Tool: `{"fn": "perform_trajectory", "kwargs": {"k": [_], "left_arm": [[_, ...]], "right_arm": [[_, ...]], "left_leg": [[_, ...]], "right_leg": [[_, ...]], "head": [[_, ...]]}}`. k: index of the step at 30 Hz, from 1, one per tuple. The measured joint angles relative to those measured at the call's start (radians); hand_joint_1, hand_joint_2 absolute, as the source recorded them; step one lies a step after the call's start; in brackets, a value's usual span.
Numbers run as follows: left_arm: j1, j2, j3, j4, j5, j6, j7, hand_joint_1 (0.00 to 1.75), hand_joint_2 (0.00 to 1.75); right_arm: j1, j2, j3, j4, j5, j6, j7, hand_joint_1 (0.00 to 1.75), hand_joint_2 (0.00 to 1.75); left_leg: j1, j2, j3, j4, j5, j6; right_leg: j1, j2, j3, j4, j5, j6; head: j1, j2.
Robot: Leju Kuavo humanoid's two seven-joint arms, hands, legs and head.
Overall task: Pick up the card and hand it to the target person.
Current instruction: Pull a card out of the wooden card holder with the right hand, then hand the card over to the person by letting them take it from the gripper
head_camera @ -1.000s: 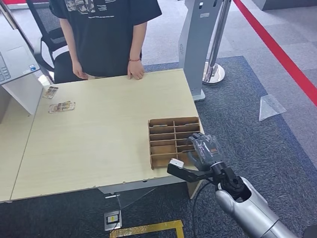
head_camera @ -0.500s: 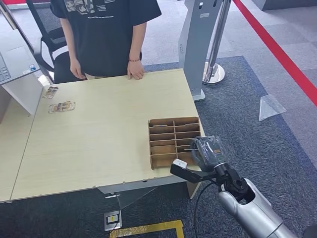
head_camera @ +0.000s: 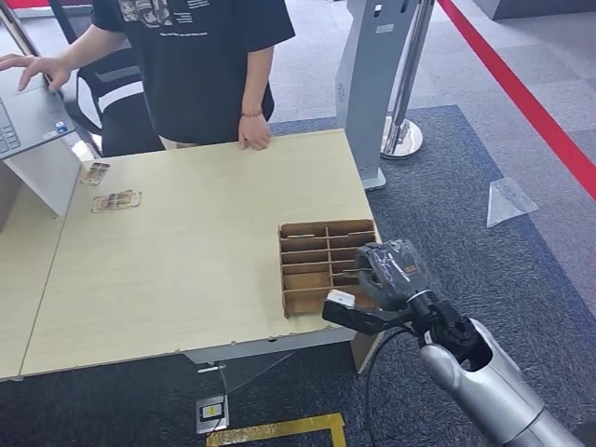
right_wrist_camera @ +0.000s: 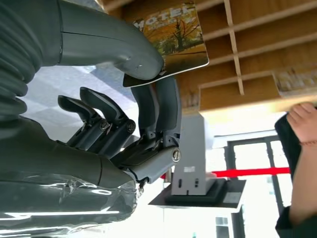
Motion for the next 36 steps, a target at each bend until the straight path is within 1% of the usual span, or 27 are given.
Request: {"fn": "perform_trajectory", "kwargs": {"k": [4, 7, 9, 12, 14, 16, 18, 20, 24, 27, 29, 32, 36], "left_arm": [[0.002, 0.001, 0.0, 0.0, 0.001, 0.0, -0.011, 0.0, 1.75], [0.002, 0.003, 0.0, 0.0, 0.006, 0.001, -0.015, 0.0, 1.75], [0.002, 0.004, 0.0, 0.0, 0.008, 0.001, -0.016, 0.0, 1.75], [0.002, 0.005, 0.0, 0.0, 0.01, 0.003, -0.023, 0.0, 1.75], [0.002, 0.005, 0.0, 0.0, 0.011, 0.006, -0.031, 0.0, 1.75], [0.002, 0.005, 0.0, 0.0, 0.012, 0.01, -0.036, 0.0, 1.75], [0.002, 0.005, 0.0, 0.0, 0.011, 0.012, -0.036, 0.0, 1.75], [0.001, 0.004, 0.0, 0.0, 0.007, 0.012, -0.036, 0.0, 1.75], [0.0, 0.0, 0.0, 0.0, -0.003, 0.015, -0.036, 0.0, 1.75], [-0.004, -0.003, 0.0, 0.0, -0.013, 0.015, -0.036, 0.0, 1.75], [-0.009, -0.005, 0.0, 0.0, -0.018, 0.015, -0.033, 0.0, 1.75], [-0.015, -0.007, 0.0, 0.0, -0.023, 0.015, -0.03, 0.0, 1.75], [-0.019, -0.01, -0.002, 0.0, -0.028, 0.015, -0.026, 0.0, 1.75]], "right_arm": [[-0.063, -0.055, -0.011, -0.083, -0.131, 0.088, -0.016, 1.75, 1.75], [-0.14, -0.108, -0.016, -0.149, -0.239, 0.147, -0.008, 1.75, 1.75], [-0.2, -0.14, -0.018, -0.183, -0.292, 0.171, 0.005, 1.75, 1.75], [-0.281, -0.182, -0.018, -0.222, -0.335, 0.19, 0.019, 1.75, 1.75], [-0.325, -0.202, -0.017, -0.24, -0.354, 0.183, 0.024, 1.75, 1.75], [-0.365, -0.216, -0.017, -0.246, -0.374, 0.157, 0.025, 1.75, 1.75], [-0.394, -0.222, -0.014, -0.245, -0.384, 0.108, 0.026, 1.75, 1.75], [-0.413, -0.223, -0.007, -0.238, -0.374, 0.039, 0.028, 1.75, 1.75], [-0.444, -0.216, 0.018, -0.183, -0.296, -0.088, 0.035, 1.75, 1.75], [-0.462, -0.189, 0.041, -0.116, -0.237, -0.163, 0.034, 1.75, 1.75], [-0.475, -0.156, 0.062, -0.055, -0.186, -0.215, 0.031, 1.75, 1.75], [-0.505, -0.092, 0.098, 0.057, -0.116, -0.275, 0.028, 1.75, 1.75], [-0.548, -0.005, 0.144, 0.212, -0.062, -0.316, 0.031, 1.75, 1.75]], "left_leg": [[0.0, 0.0, 0.0, 0.0, 0.0, 0.0], [-0.001, 0.0, 0.0, 0.001, 0.0, 0.0], [-0.001, 0.0, 0.0, 0.001, 0.0, 0.0], [-0.001, 0.0, 0.0, 0.001, 0.0, 0.0], [0.0, 0.0, 0.0, 0.001, 0.0, 0.0], [0.0, 0.0, 0.0, 0.001, 0.0, 0.0], [0.0, 0.0, -0.001, 0.001, 0.0, 0.0], [0.0, 0.0, -0.001, 0.0, 0.0, 0.0], [0.0, 0.0, -0.002, 0.0, 0.0, 0.0], [0.0, -0.001, -0.003, 0.0, 0.0, 0.0], [0.0, -0.001, -0.003, 0.0, 0.0, 0.0], [0.001, -0.001, -0.003, 0.0, 0.001, 0.0], [0.001, -0.002, -0.003, 0.0, 0.001, -0.001]], "right_leg": [[0.0, 0.0, 0.0, 0.0, 0.001, 0.0], [0.0, 0.001, 0.0, 0.0, 0.001, 0.0], [0.0, 0.0, 0.0, 0.0, 0.001, 0.0], [0.0, 0.0, 0.0, 0.0, 0.001, 0.0], [0.0, 0.0, 0.0, 0.0, 0.001, 0.0], [0.0, 0.0, 0.0, 0.0, 0.001, 0.0], [0.0, 0.0, 0.0, 0.0, 0.001, 0.0], [0.0, 0.0, 0.0, 0.0, 0.001, 0.0], [0.0, -0.001, 0.0, 0.0, 0.001, 0.0], [0.0, -0.001, 0.0, 0.001, 0.001, 0.0], [0.0, -0.001, 0.0, 0.001, 0.001, 0.0], [0.0, -0.002, 0.0, 0.001, 0.001, 0.0], [0.0, -0.003, 0.0, 0.002, 0.001, 0.0]], "head": [[0.0, 0.0], [0.0, 0.0], [0.0, 0.0], [0.0, 0.0], [0.0, 0.0], [0.0, 0.0], [0.0, 0.0], [0.0, 0.0], [0.0, 0.0], [0.0, 0.0], [0.0, 0.0], [0.0, 0.0], [0.0, 0.0]]}}
